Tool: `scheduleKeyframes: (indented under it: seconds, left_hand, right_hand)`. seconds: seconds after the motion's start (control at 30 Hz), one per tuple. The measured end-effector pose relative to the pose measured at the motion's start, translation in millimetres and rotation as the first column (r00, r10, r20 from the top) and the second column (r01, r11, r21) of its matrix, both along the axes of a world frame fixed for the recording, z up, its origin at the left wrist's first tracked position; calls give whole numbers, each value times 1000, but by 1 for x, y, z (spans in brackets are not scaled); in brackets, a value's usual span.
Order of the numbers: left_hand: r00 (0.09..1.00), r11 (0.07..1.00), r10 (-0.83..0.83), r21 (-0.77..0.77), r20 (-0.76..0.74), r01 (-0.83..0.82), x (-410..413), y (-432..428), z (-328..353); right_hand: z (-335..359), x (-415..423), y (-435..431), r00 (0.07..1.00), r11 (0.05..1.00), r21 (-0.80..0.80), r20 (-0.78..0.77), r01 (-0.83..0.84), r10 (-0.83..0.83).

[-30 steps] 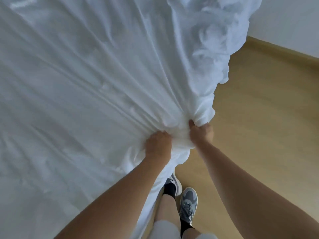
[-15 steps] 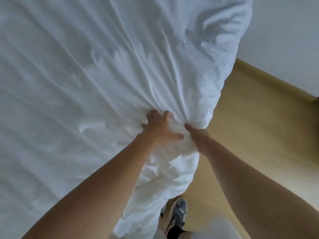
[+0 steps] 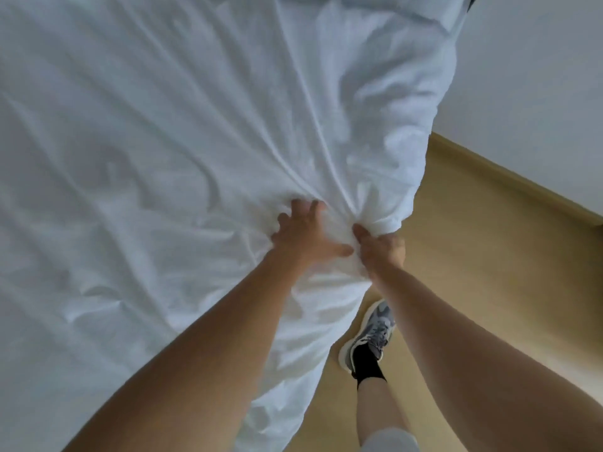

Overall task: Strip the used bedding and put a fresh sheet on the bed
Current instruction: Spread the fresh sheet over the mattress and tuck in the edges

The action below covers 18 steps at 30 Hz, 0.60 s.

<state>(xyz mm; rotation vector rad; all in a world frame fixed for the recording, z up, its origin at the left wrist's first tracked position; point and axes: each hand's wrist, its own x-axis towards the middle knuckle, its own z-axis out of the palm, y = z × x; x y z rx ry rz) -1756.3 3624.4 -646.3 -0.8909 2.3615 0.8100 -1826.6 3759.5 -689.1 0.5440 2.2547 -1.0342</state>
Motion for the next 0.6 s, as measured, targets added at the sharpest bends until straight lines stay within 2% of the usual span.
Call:
scheduleKeyframes:
  seconds: [0.03,0.1,0.17,0.23,0.27,0.33,0.37,0.43,0.5,0.53,0.57,0.6]
  left_hand:
    - [997,999,-33,15,64,32,-9,9,-1]
    - [991,999,-36,17,129,34,-22,23,-6]
    - [993,996,16,83,117,-26,-41,17,-4]
    - [996,987,76,137,49,-82,-66,-6,1]
    - [992,986,129,103,10,-129,-78,-19,3]
    - [978,978,206,-18,-36,-207,-98,-30,1]
    - [979,979,202,-40,11,-201,-104,-27,1]
    - [984,996,83,2,157,-84,-107,-6,-1]
    - [981,996,5,83,194,-21,-106,4,-2]
    - [989,993,33,106,146,-48,-107,-1,2]
    - [994,993,93,73,52,-97,-111,-15,8]
    - [985,987,155,-41,-75,-159,-119,-36,12]
  right_hand:
    - [0,-5,9,993,998,-69,115,-7,15]
    - [4,-31,15,955,942,-334,289,39,63]
    - [15,-76,5,934,820,-559,345,126,92]
    - [23,-122,-14,921,752,-619,387,226,43]
    - [22,-139,-22,931,771,-591,365,237,-7]
    - [12,-152,-27,967,882,-424,227,205,-116]
    - [4,-149,-23,973,926,-321,175,198,-147]
    - [-8,-135,-4,962,964,-180,227,198,-156]
    - [-8,-134,4,926,968,-122,339,219,-167]
    - [-3,-139,1,930,971,-86,316,225,-188]
    - [2,-149,-5,953,972,-40,211,231,-218]
    - [8,-160,-14,976,976,9,43,215,-216]
